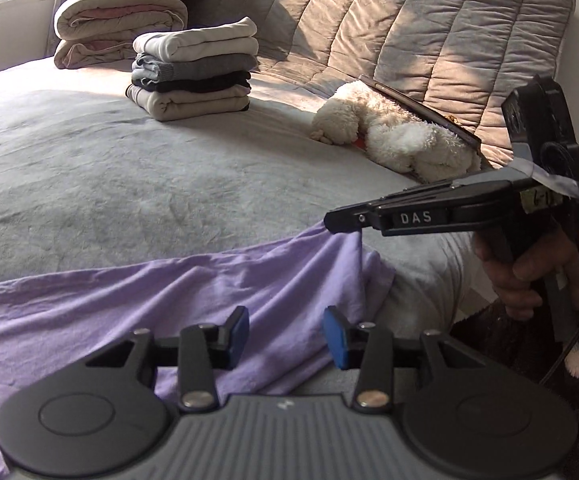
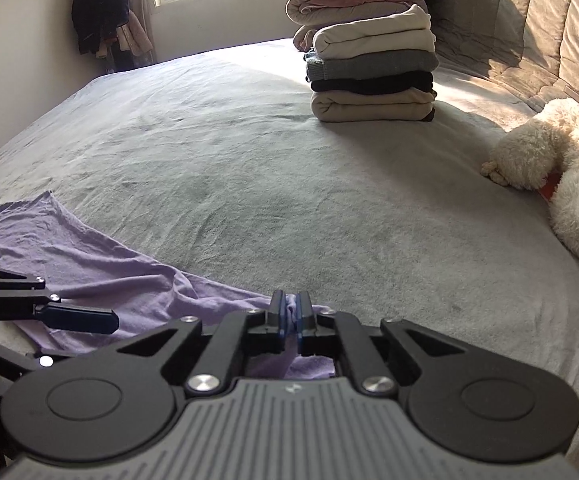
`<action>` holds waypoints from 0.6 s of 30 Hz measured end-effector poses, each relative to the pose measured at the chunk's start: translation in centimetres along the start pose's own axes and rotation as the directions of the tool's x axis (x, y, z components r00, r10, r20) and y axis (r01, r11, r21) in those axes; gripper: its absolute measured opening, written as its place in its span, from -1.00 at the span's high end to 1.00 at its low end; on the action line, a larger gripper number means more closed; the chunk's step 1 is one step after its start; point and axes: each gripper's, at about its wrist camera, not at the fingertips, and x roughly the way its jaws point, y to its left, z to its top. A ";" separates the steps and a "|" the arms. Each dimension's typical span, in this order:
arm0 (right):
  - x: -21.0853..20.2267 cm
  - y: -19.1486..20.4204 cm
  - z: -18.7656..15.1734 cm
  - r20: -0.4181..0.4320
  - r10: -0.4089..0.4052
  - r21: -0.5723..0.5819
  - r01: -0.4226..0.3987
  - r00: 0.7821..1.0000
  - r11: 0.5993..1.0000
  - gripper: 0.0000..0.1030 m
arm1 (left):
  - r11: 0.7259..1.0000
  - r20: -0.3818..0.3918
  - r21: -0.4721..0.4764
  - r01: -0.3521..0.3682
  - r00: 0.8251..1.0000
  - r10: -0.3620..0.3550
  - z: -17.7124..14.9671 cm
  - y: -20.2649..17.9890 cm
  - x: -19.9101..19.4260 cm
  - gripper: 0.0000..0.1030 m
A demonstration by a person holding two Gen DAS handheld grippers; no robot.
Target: Fold clothes
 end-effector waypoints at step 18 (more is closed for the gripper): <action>1.9 -3.4 1.2 -0.036 0.152 0.201 -0.142 0.988 0.969 0.79 | 0.997 -0.033 0.057 0.050 0.998 -0.049 1.0 -3.3 3.8 0.32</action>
